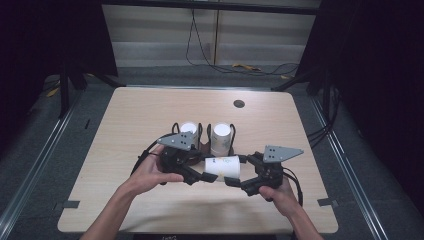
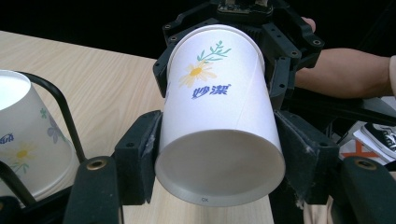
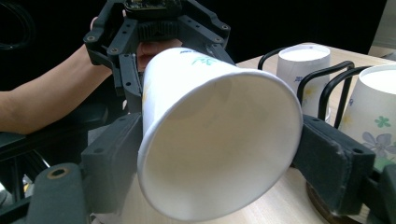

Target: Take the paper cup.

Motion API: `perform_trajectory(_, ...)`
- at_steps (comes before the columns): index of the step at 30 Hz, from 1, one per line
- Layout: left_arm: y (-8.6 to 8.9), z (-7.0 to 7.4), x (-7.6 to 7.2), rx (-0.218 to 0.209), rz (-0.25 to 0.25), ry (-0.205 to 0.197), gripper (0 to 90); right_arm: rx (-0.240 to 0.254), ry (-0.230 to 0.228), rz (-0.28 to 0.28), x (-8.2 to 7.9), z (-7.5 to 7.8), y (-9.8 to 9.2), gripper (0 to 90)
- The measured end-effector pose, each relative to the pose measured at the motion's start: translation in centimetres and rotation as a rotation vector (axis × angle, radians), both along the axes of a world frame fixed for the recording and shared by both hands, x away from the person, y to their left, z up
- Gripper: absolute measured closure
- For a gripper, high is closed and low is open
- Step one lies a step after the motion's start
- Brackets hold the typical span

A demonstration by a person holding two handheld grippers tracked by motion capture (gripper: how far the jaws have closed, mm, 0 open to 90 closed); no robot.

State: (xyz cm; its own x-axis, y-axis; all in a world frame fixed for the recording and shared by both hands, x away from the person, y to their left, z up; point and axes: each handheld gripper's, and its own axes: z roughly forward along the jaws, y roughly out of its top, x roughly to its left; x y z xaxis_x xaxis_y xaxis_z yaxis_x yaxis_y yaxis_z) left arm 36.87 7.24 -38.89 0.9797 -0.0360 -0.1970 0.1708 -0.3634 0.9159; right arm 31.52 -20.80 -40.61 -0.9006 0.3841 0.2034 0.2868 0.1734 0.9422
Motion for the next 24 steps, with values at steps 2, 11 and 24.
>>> perform_trajectory(2,0.01,-0.04,0.01,0.000,0.000,0.006,35.5,-0.001,0.002,-0.003,-0.01,0.01,-0.03,19.6)
perform_trajectory(11,-0.07,-0.28,0.13,-0.006,0.015,0.012,34.6,-0.013,0.002,0.001,0.08,0.13,-0.25,23.6)
perform_trajectory(24,0.26,-0.44,0.47,-0.011,0.074,0.023,23.9,-0.023,0.004,0.009,0.15,0.20,-0.24,27.2)
